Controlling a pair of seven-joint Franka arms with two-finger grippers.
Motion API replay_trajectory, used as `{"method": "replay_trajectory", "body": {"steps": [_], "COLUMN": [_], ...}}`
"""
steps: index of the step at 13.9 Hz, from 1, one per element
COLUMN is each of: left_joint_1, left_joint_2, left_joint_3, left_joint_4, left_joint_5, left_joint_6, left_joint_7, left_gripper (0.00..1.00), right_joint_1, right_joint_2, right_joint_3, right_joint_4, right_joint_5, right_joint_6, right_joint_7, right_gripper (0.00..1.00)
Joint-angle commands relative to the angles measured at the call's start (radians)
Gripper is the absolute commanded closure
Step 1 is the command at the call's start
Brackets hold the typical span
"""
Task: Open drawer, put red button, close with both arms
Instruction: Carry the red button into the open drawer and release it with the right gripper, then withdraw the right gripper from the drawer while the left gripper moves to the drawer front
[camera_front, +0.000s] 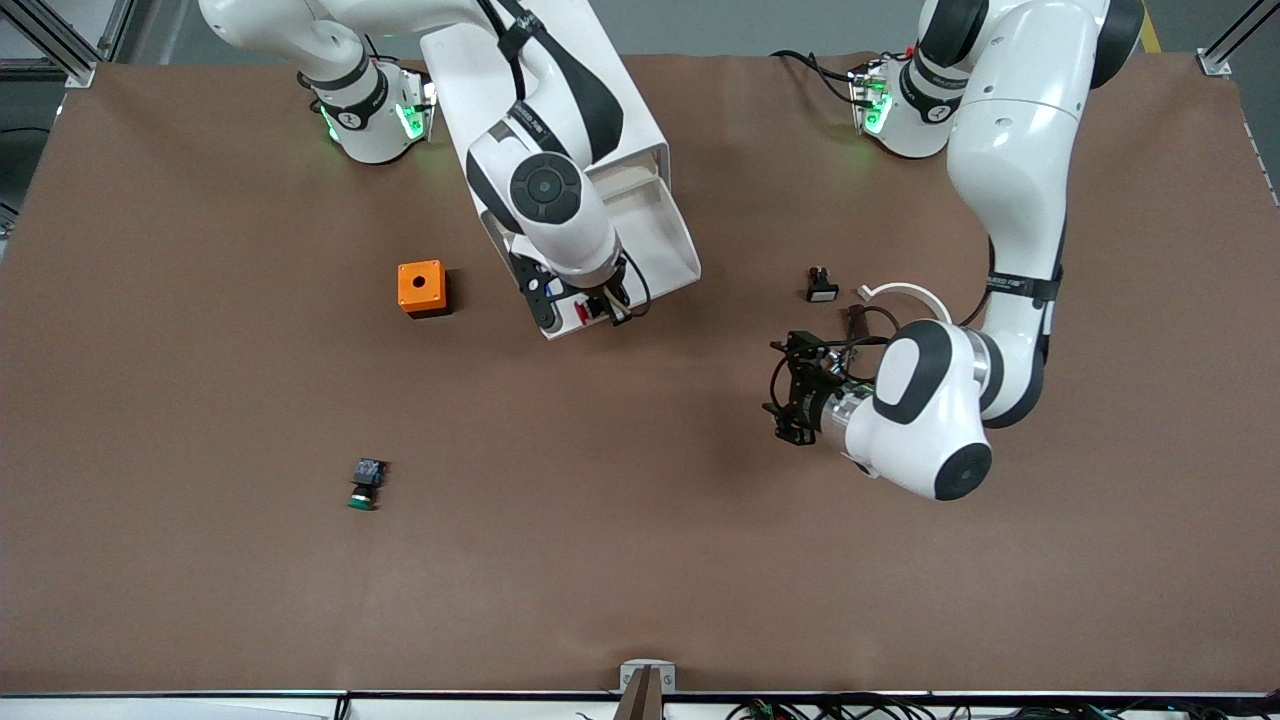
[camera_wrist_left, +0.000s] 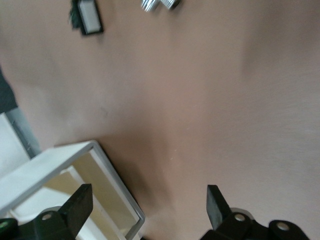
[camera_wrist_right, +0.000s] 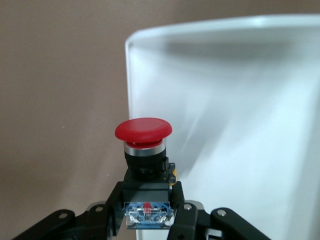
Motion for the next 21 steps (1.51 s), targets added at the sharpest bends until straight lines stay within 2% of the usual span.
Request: {"method": "replay_trajectory", "body": {"steps": [1, 3, 4, 6, 7, 9, 10, 13, 16, 18, 20, 21], "left_joint_1": [-0.006, -0.009, -0.008, -0.014, -0.017, -0.023, -0.023, -0.021, -0.07, -0.098, -0.127, -0.146], "left_joint_2": [-0.037, -0.038, -0.038, -0.054, -0.055, -0.055, -0.055, -0.051, -0.057, -0.06, -0.095, -0.13], "left_joint_3": [0.059, 0.097, 0.108, 0.125, 0.128, 0.131, 0.133, 0.13, 0.111, 0.102, 0.058, 0.053], "left_joint_4": [-0.011, -0.011, -0.011, -0.011, -0.01, -0.011, -0.013, -0.019, -0.042, -0.046, -0.112, -0.175], "left_joint_5": [0.023, 0.024, 0.023, 0.042, 0.082, 0.139, 0.144, 0.176, 0.272, 0.273, 0.274, 0.271], "left_joint_6": [0.004, 0.007, 0.016, 0.021, 0.028, 0.079, 0.086, 0.102, 0.192, 0.221, 0.287, 0.333], "left_joint_7": [0.155, 0.261, 0.311, 0.478, 0.587, 0.842, 0.928, 1.126, 1.214, 1.217, 1.22, 1.22], "left_gripper": [0.0, 0.0, 0.01, 0.0, 0.0, 0.0, 0.0, 0.01, 0.01, 0.0, 0.0, 0.0], "right_joint_1": [0.016, 0.019, 0.028, 0.042, 0.057, 0.071, 0.065, -0.019, -0.171, -0.258, -0.356, -0.395], "right_joint_2": [-0.064, -0.068, -0.067, -0.073, -0.075, -0.078, -0.09, -0.136, -0.165, -0.167, -0.165, -0.165], "right_joint_3": [-0.009, -0.01, -0.01, -0.01, -0.01, -0.013, -0.017, -0.035, -0.035, -0.035, -0.035, -0.035], "right_joint_4": [-0.056, -0.061, -0.062, -0.103, -0.119, -0.12, -0.113, -0.081, -0.035, 0.013, 0.059, 0.064], "right_joint_5": [0.026, 0.026, 0.026, 0.026, 0.024, 0.023, 0.02, 0.014, 0.018, 0.021, 0.023, 0.021], "right_joint_6": [0.01, 0.011, 0.011, 0.041, 0.054, 0.054, 0.049, 0.036, -0.033, -0.117, -0.191, -0.22], "right_joint_7": [0.033, 0.036, 0.044, 0.07, 0.07, 0.07, 0.067, 0.004, -0.231, -0.415, -0.558, -0.652], "right_gripper": [0.99, 0.97, 0.91, 0.64, 0.55, 0.06, 0.0, 0.0, 0.0, 0.0, 0.0, 0.0]}}
